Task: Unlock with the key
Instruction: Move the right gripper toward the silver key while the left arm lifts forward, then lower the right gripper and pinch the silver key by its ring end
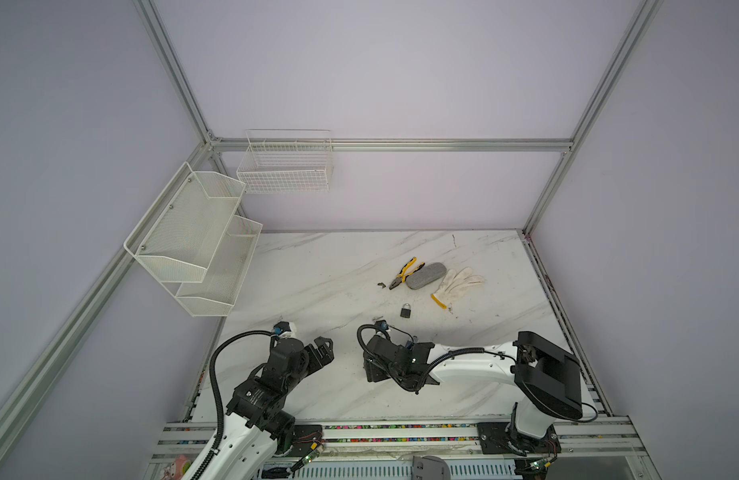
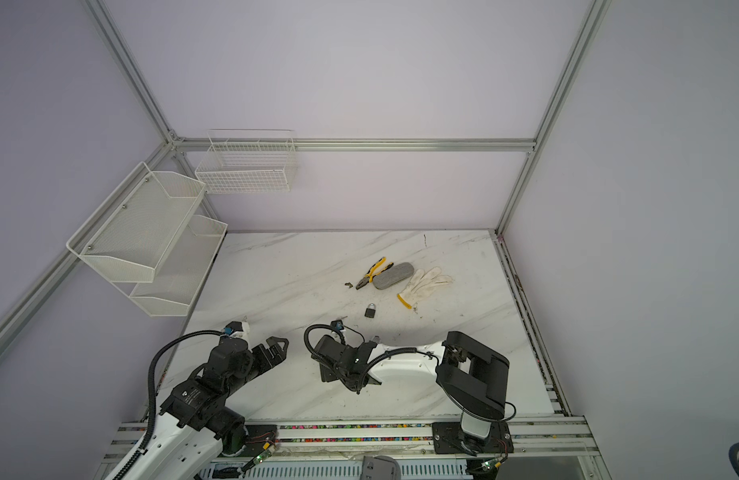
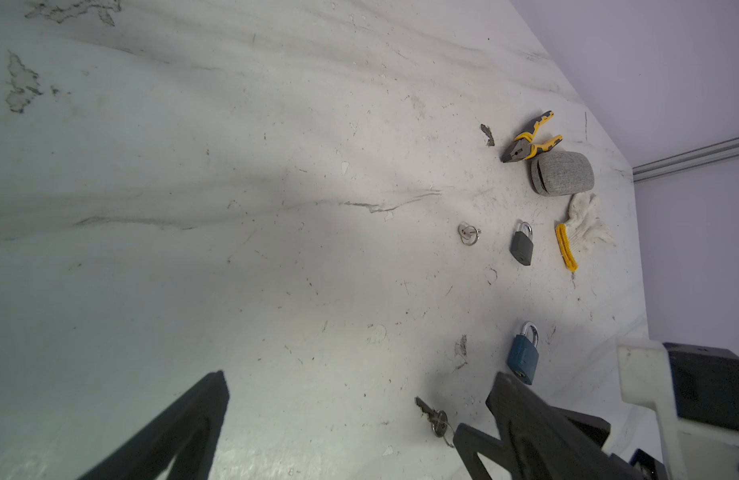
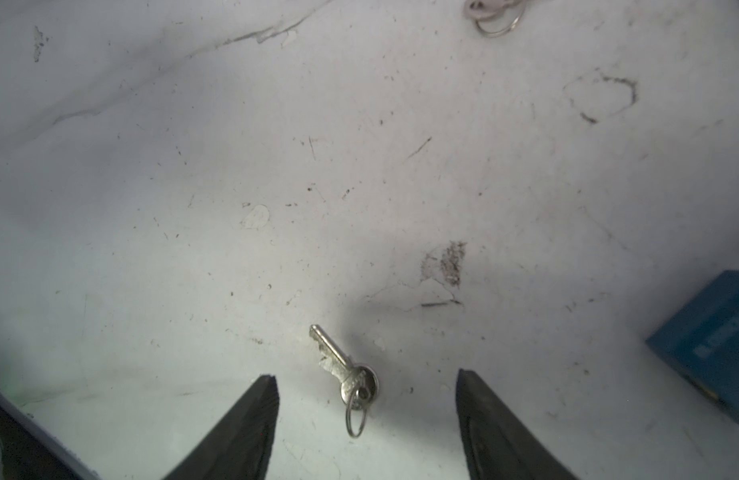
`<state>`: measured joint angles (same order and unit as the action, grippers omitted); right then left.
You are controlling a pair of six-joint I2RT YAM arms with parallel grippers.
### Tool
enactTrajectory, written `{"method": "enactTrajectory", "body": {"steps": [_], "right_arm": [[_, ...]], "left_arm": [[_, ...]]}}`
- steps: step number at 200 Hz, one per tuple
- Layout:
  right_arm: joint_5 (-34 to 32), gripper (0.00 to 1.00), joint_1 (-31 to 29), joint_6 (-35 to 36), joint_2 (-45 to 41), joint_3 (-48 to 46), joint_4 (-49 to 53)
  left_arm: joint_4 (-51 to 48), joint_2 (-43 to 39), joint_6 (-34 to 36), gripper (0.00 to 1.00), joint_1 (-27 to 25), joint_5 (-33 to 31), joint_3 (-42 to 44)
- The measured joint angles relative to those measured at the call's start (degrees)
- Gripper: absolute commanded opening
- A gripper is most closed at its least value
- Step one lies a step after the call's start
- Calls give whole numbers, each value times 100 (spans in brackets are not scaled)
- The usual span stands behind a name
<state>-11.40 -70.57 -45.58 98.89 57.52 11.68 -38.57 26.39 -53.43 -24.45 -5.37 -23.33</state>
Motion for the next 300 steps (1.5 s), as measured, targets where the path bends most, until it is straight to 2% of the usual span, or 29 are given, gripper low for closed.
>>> {"method": "enactTrajectory", "body": {"steps": [57, 85, 156, 275, 300], "right_arm": [[-181, 41, -225, -212, 120, 26, 90], [-208, 35, -254, -210, 258, 87, 98], [-275, 26, -273, -192, 398, 90, 103], [-256, 0, -273, 22, 492, 155, 22], [-229, 0, -273, 28, 433, 48, -94]], "left_arm": [[-24, 0, -101, 100, 0, 111, 0], [-24, 0, -111, 100, 0, 127, 0], [-17, 0, -170, 100, 0, 173, 0], [0, 0, -254, 100, 0, 282, 0], [59, 0, -321, 100, 0, 367, 0]]}}
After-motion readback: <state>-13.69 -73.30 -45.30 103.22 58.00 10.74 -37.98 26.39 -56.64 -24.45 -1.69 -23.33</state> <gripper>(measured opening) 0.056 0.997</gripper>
